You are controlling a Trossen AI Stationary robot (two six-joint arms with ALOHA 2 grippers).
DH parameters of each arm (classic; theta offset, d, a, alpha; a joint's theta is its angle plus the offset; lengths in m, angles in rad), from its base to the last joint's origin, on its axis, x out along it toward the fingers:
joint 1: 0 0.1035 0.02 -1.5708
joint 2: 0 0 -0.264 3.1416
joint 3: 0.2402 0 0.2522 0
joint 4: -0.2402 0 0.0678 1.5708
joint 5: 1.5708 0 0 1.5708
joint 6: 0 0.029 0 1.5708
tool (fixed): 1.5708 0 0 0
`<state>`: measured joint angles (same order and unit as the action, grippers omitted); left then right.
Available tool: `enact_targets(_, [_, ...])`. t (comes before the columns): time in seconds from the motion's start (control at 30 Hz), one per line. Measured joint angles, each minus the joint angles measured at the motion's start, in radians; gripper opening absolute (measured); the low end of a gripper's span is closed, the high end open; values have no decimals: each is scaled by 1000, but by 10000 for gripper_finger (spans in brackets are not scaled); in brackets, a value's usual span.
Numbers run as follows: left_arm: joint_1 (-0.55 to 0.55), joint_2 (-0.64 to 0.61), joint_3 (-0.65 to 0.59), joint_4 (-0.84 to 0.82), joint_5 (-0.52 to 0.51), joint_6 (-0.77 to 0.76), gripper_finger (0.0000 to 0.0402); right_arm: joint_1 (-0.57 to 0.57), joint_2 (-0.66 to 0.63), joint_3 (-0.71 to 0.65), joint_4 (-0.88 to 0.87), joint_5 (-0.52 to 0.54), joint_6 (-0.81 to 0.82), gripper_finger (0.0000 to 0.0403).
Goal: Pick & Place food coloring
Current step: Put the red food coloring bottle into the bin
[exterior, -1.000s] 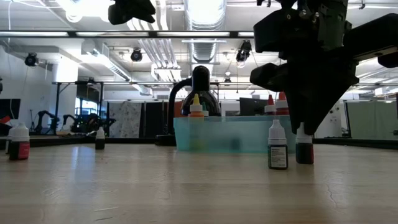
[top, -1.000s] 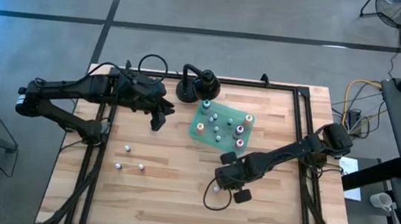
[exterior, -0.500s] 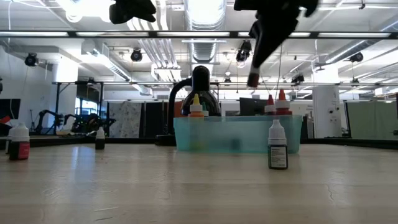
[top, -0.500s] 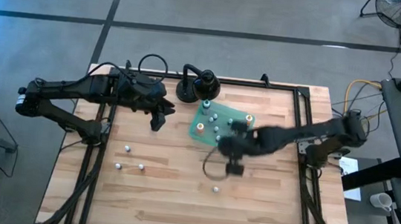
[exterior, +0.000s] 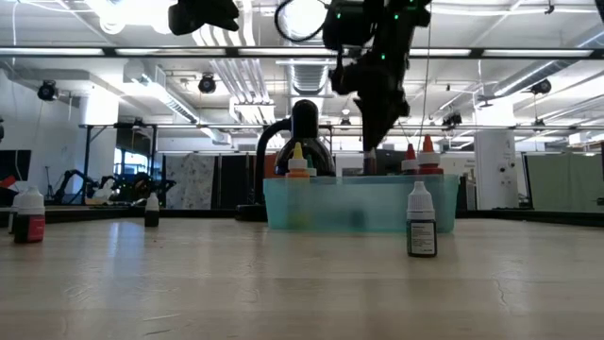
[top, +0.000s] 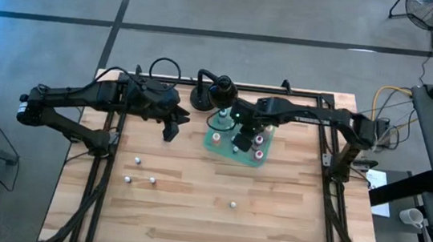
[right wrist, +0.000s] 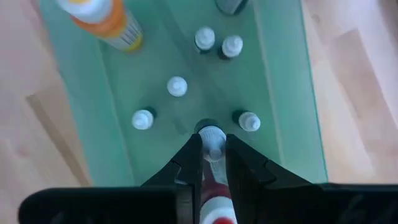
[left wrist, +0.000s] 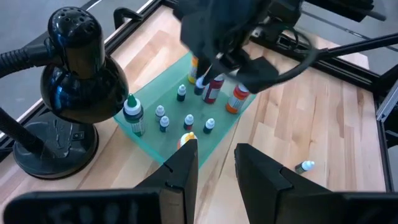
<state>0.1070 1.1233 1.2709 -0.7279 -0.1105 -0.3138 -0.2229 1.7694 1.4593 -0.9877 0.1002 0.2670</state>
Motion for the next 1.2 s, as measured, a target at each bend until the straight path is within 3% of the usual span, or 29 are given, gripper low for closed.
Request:
enact_targets(0.6, [0,0,-2,-16,1,-3,80,-16,166,-6,95,-57,-124,45])
enact_targets(1.2, [0,-1,-2,-24,1,-2,80,-52,189,-68,237,-52,-28,45])
